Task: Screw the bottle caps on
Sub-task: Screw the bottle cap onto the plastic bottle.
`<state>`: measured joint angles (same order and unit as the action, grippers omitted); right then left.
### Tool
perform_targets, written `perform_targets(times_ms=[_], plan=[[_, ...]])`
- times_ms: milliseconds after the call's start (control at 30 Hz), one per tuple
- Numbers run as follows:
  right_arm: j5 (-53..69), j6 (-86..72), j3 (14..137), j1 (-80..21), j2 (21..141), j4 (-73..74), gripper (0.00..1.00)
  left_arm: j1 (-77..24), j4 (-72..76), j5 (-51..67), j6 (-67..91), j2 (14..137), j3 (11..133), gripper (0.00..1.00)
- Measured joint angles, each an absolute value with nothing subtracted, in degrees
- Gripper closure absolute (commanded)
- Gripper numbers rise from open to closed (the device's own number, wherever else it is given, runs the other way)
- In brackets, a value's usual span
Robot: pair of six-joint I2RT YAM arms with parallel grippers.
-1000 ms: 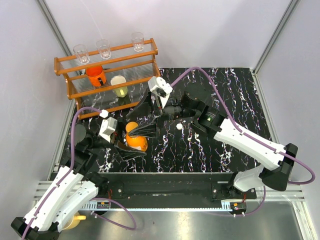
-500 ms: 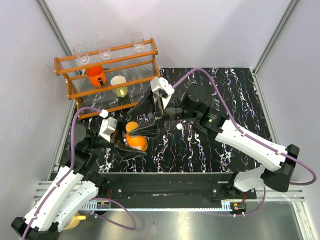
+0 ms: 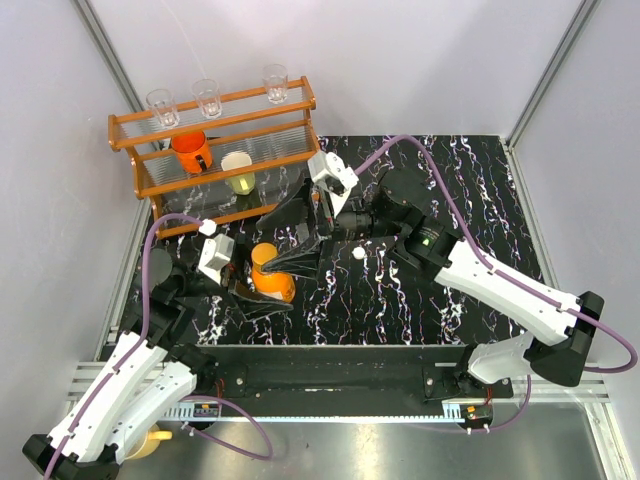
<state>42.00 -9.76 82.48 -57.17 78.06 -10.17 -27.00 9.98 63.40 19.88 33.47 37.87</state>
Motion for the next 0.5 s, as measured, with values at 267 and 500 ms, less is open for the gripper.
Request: perform_targets(times_ms=[267, 500], plan=[[46.35, -11.68, 80.34, -57.21, 77.87, -14.83, 0.18, -26.98, 9.98, 63.4, 19.88, 33.47, 37.87, 0.82], [47.68, -12.49, 80.18, -57.21, 78.04, -16.49, 0.2, -26.98, 9.98, 63.42, 19.9, 33.47, 37.87, 0.82]])
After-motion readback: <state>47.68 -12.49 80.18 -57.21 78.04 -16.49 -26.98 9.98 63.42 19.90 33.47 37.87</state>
